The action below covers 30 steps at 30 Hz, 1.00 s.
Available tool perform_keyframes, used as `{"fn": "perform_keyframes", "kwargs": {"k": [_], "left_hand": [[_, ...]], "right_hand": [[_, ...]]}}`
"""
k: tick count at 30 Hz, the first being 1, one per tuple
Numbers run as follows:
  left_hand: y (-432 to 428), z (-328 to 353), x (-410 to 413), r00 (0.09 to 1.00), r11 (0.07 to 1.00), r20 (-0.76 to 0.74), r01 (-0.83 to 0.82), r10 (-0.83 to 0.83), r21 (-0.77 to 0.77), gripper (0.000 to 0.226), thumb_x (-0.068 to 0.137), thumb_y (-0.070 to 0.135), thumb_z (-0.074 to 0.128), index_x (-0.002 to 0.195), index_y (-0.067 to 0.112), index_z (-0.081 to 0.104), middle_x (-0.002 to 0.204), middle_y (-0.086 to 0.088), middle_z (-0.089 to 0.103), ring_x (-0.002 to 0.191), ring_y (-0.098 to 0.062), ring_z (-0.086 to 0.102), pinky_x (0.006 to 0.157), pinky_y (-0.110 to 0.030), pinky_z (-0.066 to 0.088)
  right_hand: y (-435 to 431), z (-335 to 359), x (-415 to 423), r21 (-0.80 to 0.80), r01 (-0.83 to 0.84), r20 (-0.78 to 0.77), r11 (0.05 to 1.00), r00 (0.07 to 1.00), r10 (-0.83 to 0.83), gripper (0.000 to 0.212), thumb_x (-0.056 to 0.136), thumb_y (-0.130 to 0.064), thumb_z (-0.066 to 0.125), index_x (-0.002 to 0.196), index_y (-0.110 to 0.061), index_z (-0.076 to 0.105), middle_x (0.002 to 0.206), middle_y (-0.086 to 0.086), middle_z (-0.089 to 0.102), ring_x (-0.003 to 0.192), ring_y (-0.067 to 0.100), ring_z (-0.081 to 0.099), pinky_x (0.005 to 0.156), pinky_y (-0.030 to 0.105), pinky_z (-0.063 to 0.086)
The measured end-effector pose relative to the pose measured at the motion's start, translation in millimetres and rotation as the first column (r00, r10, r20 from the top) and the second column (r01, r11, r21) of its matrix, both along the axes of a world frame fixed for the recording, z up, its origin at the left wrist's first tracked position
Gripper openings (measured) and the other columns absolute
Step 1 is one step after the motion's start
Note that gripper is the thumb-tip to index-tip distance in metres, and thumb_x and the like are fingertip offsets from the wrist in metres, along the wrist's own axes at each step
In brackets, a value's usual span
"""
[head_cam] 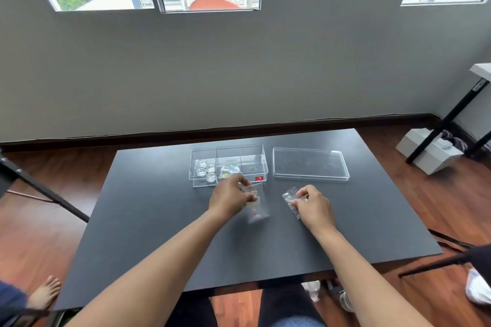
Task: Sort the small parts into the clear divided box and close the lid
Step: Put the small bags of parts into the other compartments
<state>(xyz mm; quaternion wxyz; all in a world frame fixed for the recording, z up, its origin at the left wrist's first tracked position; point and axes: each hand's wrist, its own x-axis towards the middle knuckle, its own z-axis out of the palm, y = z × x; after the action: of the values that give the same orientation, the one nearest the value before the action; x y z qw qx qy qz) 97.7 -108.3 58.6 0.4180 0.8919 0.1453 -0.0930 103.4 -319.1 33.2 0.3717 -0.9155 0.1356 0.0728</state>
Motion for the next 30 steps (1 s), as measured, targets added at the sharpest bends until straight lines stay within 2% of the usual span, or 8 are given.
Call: {"fn": "perform_keyframes", "kwargs": {"k": [3,6,8,10,13,21,26,30], "left_hand": [[6.7,19.4,20.4,0.996,0.998,0.080,-0.022,0.026,-0.054,0.023,0.070,0.020,0.082,0.083,0.026,0.064,0.072,-0.001,0.071,0.058,-0.015,0.066,0.061,-0.033,0.056],[13.0,39.3,44.2,0.992,0.997,0.119,-0.044,0.052,-0.068,0.021,0.072,0.021,0.082,0.077,0.029,0.063,0.072,0.001,0.072,0.054,-0.013,0.064,0.054,-0.026,0.053],[14.9,48.8,59.5,0.989,0.997,0.140,-0.048,0.055,-0.053,0.020,0.071,0.021,0.081,0.077,0.031,0.064,0.074,0.000,0.073,0.061,-0.015,0.066,0.055,-0.029,0.055],[15.4,53.8,74.0,0.984,0.999,0.170,-0.050,0.052,-0.018,0.021,0.069,0.021,0.082,0.081,0.029,0.067,0.080,-0.001,0.075,0.074,-0.020,0.069,0.069,-0.035,0.059],[13.3,55.7,92.7,0.979,0.998,0.199,-0.057,0.048,0.038,0.025,0.066,0.024,0.084,0.087,0.027,0.071,0.086,0.001,0.074,0.086,-0.020,0.069,0.080,-0.035,0.057],[-1.3,38.8,109.1,0.998,0.934,0.001,0.058,-0.062,0.354,0.030,0.064,0.035,0.085,0.089,0.035,0.068,0.102,0.008,0.070,0.103,-0.016,0.062,0.068,-0.027,0.036],[-4.0,22.7,112.3,0.992,0.859,0.012,0.104,-0.127,0.501,0.035,0.069,0.043,0.081,0.100,0.036,0.067,0.106,0.004,0.071,0.107,-0.020,0.063,0.072,-0.026,0.037],[-3.1,13.4,113.5,0.969,0.755,0.014,0.183,-0.247,0.630,0.042,0.077,0.038,0.077,0.116,0.030,0.065,0.120,-0.003,0.058,0.113,-0.025,0.058,0.080,-0.033,0.045]], "right_hand": [[-1.0,-3.3,0.7,0.058,0.015,0.030,0.998,0.999,-0.016,0.012,0.078,-0.025,0.071,0.085,-0.026,0.060,0.085,-0.005,0.059,0.085,0.023,0.057,0.070,0.028,0.039],[-2.6,-6.0,0.7,0.089,0.034,0.045,0.995,0.998,-0.038,0.013,0.077,-0.024,0.070,0.080,-0.029,0.059,0.084,-0.005,0.060,0.084,0.022,0.057,0.070,0.027,0.037],[-3.9,-7.5,0.8,0.105,0.042,0.049,0.994,0.998,-0.048,0.013,0.077,-0.024,0.070,0.079,-0.030,0.059,0.085,-0.005,0.062,0.083,0.021,0.056,0.070,0.027,0.038],[-4.8,-8.5,1.3,0.120,0.045,0.050,0.992,0.997,-0.051,0.012,0.077,-0.023,0.070,0.080,-0.028,0.060,0.084,-0.004,0.062,0.083,0.021,0.057,0.070,0.028,0.039],[-5.8,-9.3,2.0,0.130,0.042,0.051,0.991,0.998,-0.049,0.011,0.076,-0.023,0.070,0.080,-0.028,0.061,0.081,-0.005,0.062,0.082,0.021,0.058,0.068,0.028,0.039],[-7.7,-14.7,5.2,0.159,0.036,0.046,0.987,0.998,-0.044,0.012,0.076,-0.024,0.071,0.082,-0.027,0.061,0.085,-0.006,0.063,0.084,0.018,0.057,0.070,0.027,0.038],[-8.5,-16.4,6.4,0.157,0.041,0.046,0.987,0.998,-0.049,0.012,0.076,-0.024,0.072,0.081,-0.027,0.061,0.084,-0.007,0.062,0.083,0.018,0.058,0.070,0.026,0.038],[-7.9,-16.2,6.6,0.153,0.037,0.049,0.988,0.998,-0.045,0.012,0.076,-0.024,0.072,0.081,-0.027,0.061,0.082,-0.009,0.061,0.083,0.019,0.058,0.070,0.026,0.039]]}}
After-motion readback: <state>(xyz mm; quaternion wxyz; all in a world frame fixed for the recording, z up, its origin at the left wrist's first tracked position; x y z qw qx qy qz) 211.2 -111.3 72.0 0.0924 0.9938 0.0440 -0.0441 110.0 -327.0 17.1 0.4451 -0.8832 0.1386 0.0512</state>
